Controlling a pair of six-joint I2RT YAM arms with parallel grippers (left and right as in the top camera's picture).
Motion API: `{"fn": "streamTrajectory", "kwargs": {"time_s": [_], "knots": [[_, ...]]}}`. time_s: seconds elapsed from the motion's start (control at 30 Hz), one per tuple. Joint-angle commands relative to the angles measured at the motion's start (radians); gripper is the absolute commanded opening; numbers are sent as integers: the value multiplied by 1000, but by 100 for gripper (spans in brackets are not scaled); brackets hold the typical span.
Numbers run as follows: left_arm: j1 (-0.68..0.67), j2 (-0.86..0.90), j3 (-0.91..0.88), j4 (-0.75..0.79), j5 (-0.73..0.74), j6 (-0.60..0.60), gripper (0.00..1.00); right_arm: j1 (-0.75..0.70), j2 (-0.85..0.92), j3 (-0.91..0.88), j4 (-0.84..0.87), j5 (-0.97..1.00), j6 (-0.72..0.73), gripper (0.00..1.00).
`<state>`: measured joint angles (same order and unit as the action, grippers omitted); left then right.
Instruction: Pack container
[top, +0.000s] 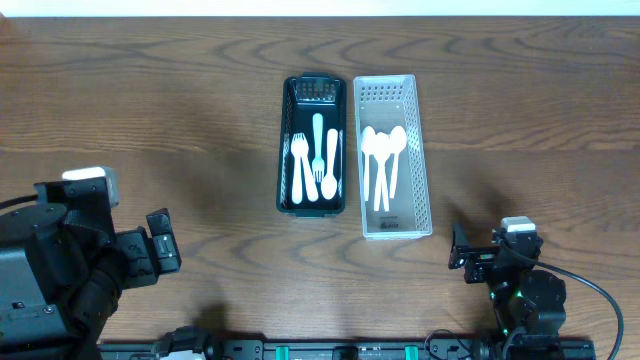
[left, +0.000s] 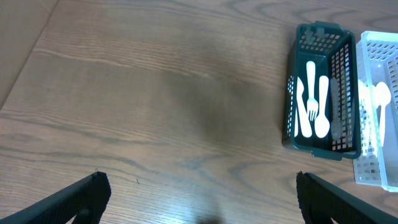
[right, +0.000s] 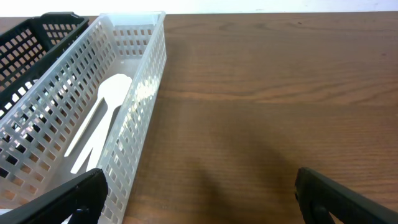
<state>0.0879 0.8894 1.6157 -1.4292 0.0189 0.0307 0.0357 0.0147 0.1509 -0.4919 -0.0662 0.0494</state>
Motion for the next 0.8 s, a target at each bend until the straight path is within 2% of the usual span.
{"fn": "streamTrajectory", "kwargs": {"time_s": [0.0, 0.3, 0.4, 0.53, 0.67, 0.77], "knots": [[-5, 2, -1, 1, -5, 2, 98, -9, -9, -14, 2, 10, 16, 99], [-5, -17, -2, 7, -15, 3, 98, -9, -9, -14, 2, 10, 16, 99], [-5, -66, -39, 68, 23, 2, 98, -9, -9, -14, 2, 10, 16, 99], [-5, -159, -202, 287, 53, -16, 98, -9, -9, -14, 2, 10, 16, 99], [-5, -281, -470, 600, 53, -37, 98, -9, -9, -14, 2, 10, 16, 99], [-5, -354, -644, 774, 53, -51, 98, -9, -9, -14, 2, 10, 17, 99]]}}
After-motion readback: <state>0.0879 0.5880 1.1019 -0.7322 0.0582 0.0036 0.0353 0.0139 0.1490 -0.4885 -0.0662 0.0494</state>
